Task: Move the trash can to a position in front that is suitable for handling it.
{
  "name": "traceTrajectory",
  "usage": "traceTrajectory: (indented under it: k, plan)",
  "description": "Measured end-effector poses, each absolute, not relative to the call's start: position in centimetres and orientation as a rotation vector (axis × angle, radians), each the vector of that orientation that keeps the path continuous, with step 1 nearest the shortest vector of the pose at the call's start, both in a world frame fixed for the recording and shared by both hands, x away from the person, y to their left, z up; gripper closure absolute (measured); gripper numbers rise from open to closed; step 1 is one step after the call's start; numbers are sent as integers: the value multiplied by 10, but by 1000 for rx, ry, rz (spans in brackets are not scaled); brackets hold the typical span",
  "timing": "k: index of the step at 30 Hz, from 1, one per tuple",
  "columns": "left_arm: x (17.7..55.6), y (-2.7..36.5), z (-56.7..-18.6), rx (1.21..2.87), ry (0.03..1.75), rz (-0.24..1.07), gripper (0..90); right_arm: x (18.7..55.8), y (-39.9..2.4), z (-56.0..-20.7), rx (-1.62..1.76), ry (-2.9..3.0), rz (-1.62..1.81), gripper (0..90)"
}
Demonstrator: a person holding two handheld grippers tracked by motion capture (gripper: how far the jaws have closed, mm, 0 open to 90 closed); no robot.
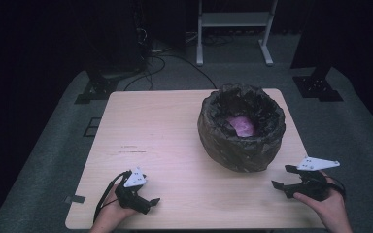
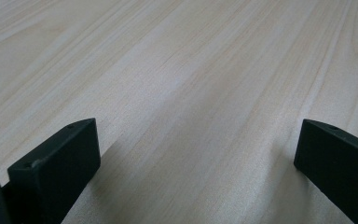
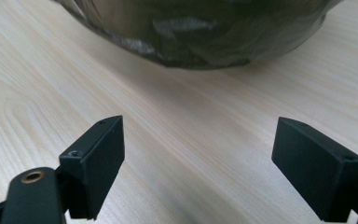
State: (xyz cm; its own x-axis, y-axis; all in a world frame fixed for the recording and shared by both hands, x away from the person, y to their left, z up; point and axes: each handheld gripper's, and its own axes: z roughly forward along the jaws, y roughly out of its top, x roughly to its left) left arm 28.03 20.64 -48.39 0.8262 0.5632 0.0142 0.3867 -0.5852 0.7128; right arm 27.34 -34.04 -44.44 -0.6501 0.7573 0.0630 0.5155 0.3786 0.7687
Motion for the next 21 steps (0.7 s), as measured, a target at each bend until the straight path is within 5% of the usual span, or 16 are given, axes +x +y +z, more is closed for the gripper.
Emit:
traceTrajectory:
  k: [11,21]
  plan:
    - [280,206,-484,2264,695,308,0,271,-354,-416,1108,2299,1202,293]
    - [280,207,-484,2268,693,309,0,272,-358,-392,1095,2263,1234,288]
